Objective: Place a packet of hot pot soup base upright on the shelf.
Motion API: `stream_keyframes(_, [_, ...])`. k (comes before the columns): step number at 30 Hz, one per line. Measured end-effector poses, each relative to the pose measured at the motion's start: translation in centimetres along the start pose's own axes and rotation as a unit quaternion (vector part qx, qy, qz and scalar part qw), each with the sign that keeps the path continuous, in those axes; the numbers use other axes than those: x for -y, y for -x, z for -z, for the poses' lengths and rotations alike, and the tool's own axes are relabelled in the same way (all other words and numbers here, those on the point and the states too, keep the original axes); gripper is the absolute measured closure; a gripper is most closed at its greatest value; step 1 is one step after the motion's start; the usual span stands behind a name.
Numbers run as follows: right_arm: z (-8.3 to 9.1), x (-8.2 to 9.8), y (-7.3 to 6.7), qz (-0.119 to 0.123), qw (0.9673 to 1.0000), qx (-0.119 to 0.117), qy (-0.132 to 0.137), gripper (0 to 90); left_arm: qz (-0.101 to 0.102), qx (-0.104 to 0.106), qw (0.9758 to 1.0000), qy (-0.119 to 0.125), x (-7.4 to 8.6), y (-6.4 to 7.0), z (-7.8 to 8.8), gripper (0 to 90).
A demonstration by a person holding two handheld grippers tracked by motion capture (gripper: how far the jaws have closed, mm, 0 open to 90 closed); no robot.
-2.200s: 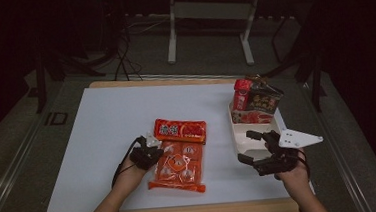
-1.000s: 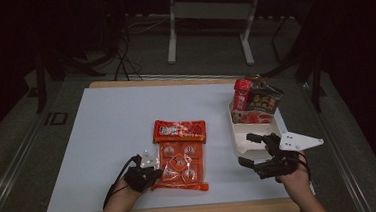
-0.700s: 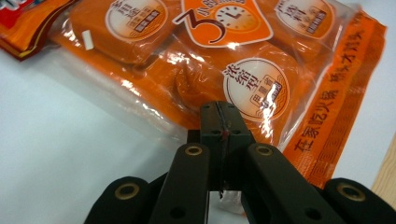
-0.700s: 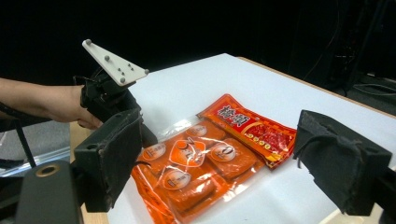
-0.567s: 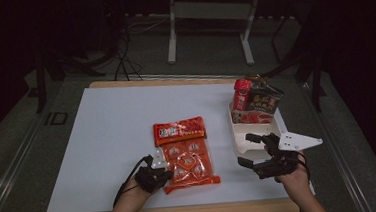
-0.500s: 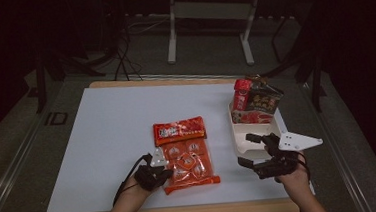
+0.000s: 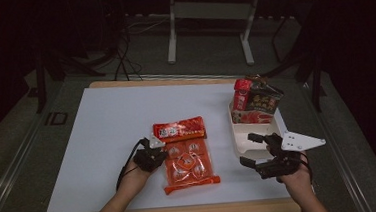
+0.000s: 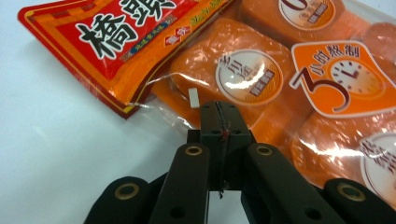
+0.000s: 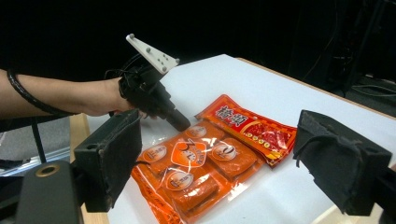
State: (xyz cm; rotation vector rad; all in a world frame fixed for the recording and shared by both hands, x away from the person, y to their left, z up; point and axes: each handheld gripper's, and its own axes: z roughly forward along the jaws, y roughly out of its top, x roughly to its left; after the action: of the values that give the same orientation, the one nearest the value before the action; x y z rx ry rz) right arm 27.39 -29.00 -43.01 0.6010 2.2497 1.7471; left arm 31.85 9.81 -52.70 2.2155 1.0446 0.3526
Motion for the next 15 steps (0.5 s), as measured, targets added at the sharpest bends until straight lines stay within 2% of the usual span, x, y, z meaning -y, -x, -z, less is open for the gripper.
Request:
stream_keyframes(4, [0.0,0.0,0.1,-0.003,1.0,0.0,0.0,15.1,-0.002,0.005,1.0,0.002,-0.2,0.0,-0.2,90.0])
stream_keyframes(5, [-0.1,0.0,0.0,-0.001,1.0,-0.002,-0.001,15.2,-0.005,0.012,0.9999,0.001,-0.5,-0.1,-0.4,90.0])
stream_keyframes(7, [-0.2,0.0,-0.2,0.002,1.0,-0.002,-0.003,15.5,-0.011,0.012,0.9999,0.0,-0.9,0.1,-0.7,90.0])
stream_keyframes(9, [-0.2,-0.1,-0.2,0.003,1.0,-0.005,-0.004,19.8,-0.018,0.013,0.9997,0.001,-1.3,0.4,-1.0,90.0])
stream_keyframes(15, [-0.1,0.1,0.1,0.006,1.0,0.001,0.002,19.8,-0.026,0.012,0.9996,0.0,-2.1,1.2,-1.7,90.0])
